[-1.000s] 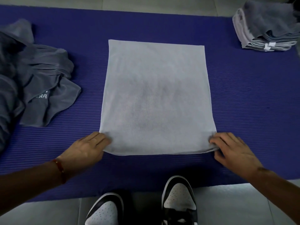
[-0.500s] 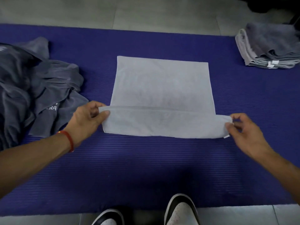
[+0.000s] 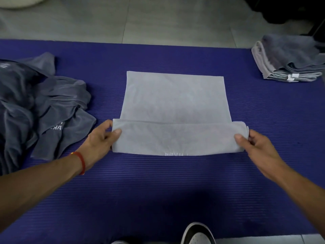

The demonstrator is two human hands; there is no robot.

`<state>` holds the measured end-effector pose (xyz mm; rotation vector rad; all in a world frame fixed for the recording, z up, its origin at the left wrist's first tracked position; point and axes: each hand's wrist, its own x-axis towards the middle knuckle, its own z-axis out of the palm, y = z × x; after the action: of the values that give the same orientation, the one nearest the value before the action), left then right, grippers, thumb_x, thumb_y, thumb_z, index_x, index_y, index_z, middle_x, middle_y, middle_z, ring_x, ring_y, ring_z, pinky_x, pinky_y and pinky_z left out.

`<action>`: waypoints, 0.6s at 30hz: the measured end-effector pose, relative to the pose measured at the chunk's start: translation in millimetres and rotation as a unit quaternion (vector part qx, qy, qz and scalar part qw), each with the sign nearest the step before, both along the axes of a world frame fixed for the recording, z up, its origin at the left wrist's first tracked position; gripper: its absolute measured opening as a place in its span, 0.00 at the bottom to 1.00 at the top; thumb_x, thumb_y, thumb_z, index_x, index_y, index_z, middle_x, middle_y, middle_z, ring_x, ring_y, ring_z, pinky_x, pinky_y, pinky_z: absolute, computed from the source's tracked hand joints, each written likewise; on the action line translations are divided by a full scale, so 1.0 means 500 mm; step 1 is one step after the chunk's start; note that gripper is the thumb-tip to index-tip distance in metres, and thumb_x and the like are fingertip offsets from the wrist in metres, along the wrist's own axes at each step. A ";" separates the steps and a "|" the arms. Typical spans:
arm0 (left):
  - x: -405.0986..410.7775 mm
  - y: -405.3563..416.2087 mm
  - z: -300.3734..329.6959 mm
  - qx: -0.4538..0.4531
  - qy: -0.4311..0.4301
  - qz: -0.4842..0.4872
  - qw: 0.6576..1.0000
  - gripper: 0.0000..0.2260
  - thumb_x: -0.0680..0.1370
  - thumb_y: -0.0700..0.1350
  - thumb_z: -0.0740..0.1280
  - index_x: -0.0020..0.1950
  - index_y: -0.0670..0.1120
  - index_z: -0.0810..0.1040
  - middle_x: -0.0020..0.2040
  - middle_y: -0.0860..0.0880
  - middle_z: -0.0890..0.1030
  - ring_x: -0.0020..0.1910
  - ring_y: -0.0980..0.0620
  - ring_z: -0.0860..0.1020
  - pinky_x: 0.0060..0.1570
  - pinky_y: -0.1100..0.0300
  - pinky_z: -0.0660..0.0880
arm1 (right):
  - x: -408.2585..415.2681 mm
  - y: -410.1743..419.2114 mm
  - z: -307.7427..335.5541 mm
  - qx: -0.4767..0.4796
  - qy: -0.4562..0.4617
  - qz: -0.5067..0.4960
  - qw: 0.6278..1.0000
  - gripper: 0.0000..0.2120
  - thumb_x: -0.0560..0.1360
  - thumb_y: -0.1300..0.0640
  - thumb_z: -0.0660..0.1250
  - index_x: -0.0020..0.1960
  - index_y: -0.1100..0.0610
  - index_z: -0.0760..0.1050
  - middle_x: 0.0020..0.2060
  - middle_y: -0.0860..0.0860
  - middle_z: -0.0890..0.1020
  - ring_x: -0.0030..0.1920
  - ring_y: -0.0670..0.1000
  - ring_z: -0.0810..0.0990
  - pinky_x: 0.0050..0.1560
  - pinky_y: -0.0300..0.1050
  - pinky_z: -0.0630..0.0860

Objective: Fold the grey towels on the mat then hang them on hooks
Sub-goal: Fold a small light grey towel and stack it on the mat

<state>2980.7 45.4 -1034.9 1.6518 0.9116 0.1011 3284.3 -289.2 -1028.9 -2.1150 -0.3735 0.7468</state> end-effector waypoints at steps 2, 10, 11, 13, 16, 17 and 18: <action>-0.020 -0.004 0.017 0.048 -0.001 -0.043 0.998 0.09 0.84 0.53 0.61 0.58 0.50 0.75 0.44 0.46 0.86 0.46 0.49 0.85 0.51 0.49 0.81 | -0.016 -0.008 0.014 -0.041 -0.062 0.048 0.996 0.15 0.80 0.41 0.64 0.62 0.48 0.76 0.51 0.44 0.85 0.50 0.43 0.83 0.54 0.46 0.79; -0.186 -0.064 0.028 0.061 0.085 -0.040 0.994 0.25 0.73 0.70 0.61 0.58 0.51 0.72 0.46 0.52 0.83 0.48 0.54 0.82 0.56 0.49 0.77 | -0.120 -0.114 0.022 -0.162 -0.076 0.138 0.974 0.28 0.71 0.24 0.52 0.54 0.46 0.71 0.41 0.41 0.85 0.39 0.44 0.84 0.43 0.53 0.80; -0.208 -0.080 0.023 0.053 0.087 -0.036 0.994 0.22 0.74 0.69 0.62 0.59 0.55 0.72 0.46 0.53 0.83 0.48 0.56 0.81 0.55 0.55 0.77 | -0.135 -0.128 0.017 -0.165 -0.069 0.138 0.974 0.28 0.72 0.24 0.53 0.54 0.45 0.72 0.41 0.41 0.85 0.40 0.44 0.84 0.45 0.53 0.80; -0.209 -0.109 0.047 0.036 0.078 -0.021 0.996 0.05 0.79 0.61 0.63 0.54 0.68 0.73 0.47 0.58 0.83 0.45 0.65 0.80 0.51 0.66 0.74 | -0.158 -0.136 0.022 -0.153 -0.060 0.129 0.978 0.24 0.74 0.27 0.54 0.52 0.45 0.73 0.41 0.40 0.85 0.42 0.42 0.84 0.48 0.50 0.79; -0.149 -0.099 0.083 0.057 0.053 0.009 0.997 0.09 0.76 0.55 0.62 0.45 0.72 0.74 0.39 0.69 0.81 0.39 0.74 0.76 0.47 0.76 0.69 | -0.144 -0.099 0.038 -0.113 -0.092 0.069 0.987 0.14 0.76 0.33 0.59 0.50 0.42 0.73 0.39 0.42 0.84 0.40 0.44 0.83 0.41 0.47 0.78; -0.123 -0.084 0.087 0.067 0.025 0.021 0.997 0.05 0.78 0.53 0.62 0.46 0.64 0.75 0.36 0.63 0.81 0.36 0.69 0.76 0.42 0.76 0.70 | -0.127 -0.077 0.039 -0.098 -0.111 0.042 0.988 0.12 0.76 0.36 0.60 0.51 0.43 0.73 0.38 0.45 0.84 0.40 0.46 0.83 0.41 0.49 0.77; -0.094 -0.062 0.084 0.084 0.003 0.024 0.996 0.04 0.80 0.50 0.62 0.47 0.55 0.74 0.35 0.57 0.80 0.35 0.65 0.76 0.39 0.74 0.71 | -0.105 -0.054 0.040 -0.082 -0.128 0.018 0.988 0.11 0.78 0.40 0.61 0.51 0.46 0.74 0.39 0.46 0.84 0.40 0.47 0.83 0.41 0.51 0.77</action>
<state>2933.9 14.5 -993.1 1.7858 0.9694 0.2099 3231.6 -316.3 -1008.9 -2.3745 -0.5039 0.5422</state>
